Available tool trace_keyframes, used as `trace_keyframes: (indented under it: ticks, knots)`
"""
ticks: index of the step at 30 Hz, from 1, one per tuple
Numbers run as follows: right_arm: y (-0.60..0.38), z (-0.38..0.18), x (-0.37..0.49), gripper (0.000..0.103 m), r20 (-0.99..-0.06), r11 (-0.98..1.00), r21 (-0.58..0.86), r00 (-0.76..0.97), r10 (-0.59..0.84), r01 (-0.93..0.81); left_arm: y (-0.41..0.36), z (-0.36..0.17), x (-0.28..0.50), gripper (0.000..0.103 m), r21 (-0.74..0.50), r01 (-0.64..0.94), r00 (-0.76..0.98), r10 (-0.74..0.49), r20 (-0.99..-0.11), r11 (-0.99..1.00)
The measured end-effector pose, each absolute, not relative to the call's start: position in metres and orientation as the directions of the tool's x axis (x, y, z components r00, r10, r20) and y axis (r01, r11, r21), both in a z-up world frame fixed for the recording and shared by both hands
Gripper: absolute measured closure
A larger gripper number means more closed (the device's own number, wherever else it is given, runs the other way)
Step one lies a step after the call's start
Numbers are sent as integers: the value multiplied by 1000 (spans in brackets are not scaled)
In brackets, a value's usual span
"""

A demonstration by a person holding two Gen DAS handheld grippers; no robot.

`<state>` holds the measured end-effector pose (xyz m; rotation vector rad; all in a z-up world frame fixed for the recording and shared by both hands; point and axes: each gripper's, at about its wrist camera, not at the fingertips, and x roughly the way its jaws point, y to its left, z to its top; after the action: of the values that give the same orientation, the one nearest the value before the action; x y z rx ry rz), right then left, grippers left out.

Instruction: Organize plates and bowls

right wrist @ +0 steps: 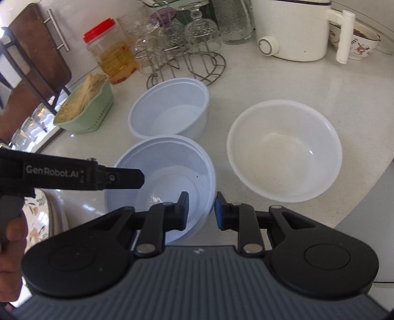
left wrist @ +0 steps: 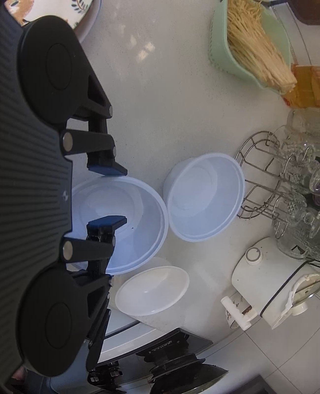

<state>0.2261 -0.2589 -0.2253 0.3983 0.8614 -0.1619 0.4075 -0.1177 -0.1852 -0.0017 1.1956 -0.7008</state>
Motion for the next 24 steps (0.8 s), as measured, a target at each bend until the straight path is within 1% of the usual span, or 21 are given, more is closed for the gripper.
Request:
trace_keyframes:
  ticks: [5,10,16,20,24]
  knots:
    - [-244,-222,235,78,-758,927,296,647,82,229,-91,-179,403,63,-348,444,216,-475,-853,826]
    - [-226,-220,249,78,-746,939,312,650,146,147,-64,-170,402,63,-324,375,284,-440,-852,869]
    - [-205,-218,267,77,-739,948,316,638,216,46,-41,-170,405,62,-285,280,336,-372,-865,917]
    - [-192,-216,276,76,-739,954,300,631,235,-4,-28,-172,406,61,-267,230,369,-338,-866,936]
    - [-186,-218,285,76,-740,955,294,626,246,-28,-22,-178,408,60,-251,201,362,-310,-879,947]
